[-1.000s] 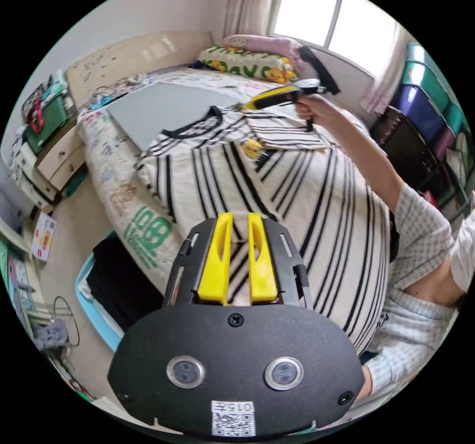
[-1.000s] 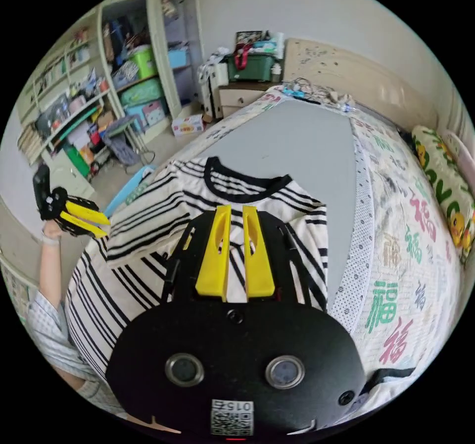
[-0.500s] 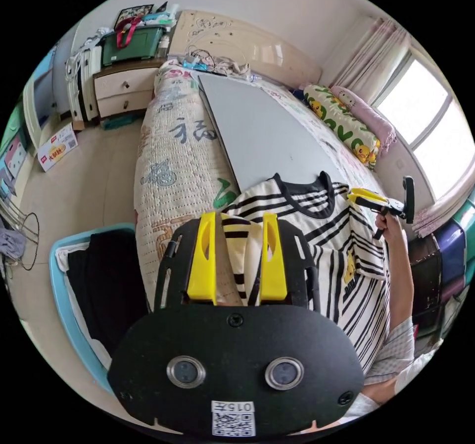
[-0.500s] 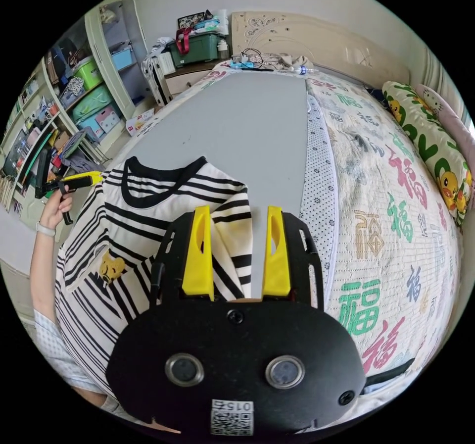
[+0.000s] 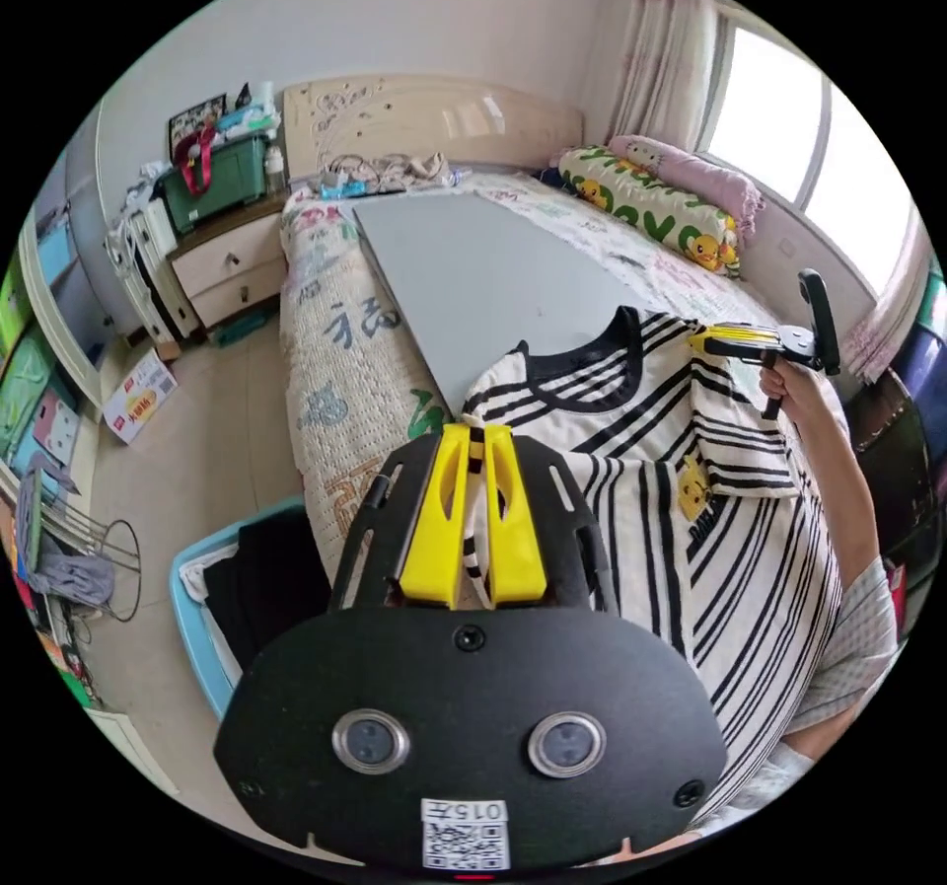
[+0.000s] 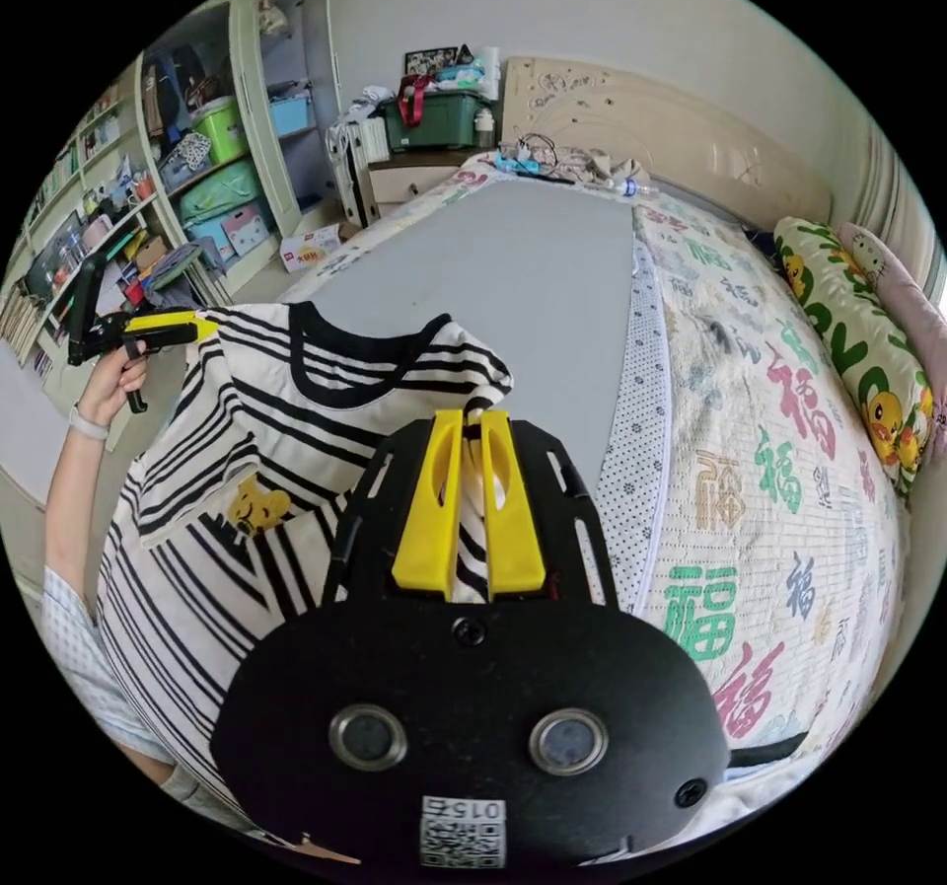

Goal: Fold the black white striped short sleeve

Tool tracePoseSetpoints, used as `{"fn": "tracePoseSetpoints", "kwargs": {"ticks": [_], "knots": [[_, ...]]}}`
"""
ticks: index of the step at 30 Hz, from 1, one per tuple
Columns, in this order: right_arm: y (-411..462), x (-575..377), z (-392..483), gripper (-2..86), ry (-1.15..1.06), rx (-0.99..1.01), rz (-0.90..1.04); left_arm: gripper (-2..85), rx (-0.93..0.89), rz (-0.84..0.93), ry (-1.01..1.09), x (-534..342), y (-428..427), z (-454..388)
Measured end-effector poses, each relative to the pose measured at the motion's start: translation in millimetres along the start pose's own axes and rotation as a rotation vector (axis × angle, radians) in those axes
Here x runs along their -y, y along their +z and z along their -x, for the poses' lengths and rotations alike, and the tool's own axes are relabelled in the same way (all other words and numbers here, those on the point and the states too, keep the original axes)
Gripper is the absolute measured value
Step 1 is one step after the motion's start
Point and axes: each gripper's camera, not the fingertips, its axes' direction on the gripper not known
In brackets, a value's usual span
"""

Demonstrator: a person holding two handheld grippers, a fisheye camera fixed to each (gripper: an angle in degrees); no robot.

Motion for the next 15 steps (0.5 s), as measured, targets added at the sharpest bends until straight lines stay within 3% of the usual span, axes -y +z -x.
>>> {"fn": "tracePoseSetpoints", "kwargs": {"ticks": [4, 9, 13, 15], "knots": [[-107, -67, 23, 3.8, -0.133, -0.017, -0.137, 1.1, -0.048, -0.185, 0.154, -48, -125, -76], [-255, -237, 55, 3.7, -0.308, 0.108, -0.253, 1.1, -0.160, -0.342, 0.374, -239, -289, -204], [-285, -358, 68, 3.6, -0.384, 0.209, -0.176, 1.3, -0.178, -0.372, 0.439, -408, -315, -270], [-281, -414, 74, 3.5, -0.459, 0.272, -0.066, 1.3, -0.227, -0.254, 0.548, -485, -301, -315]]}}
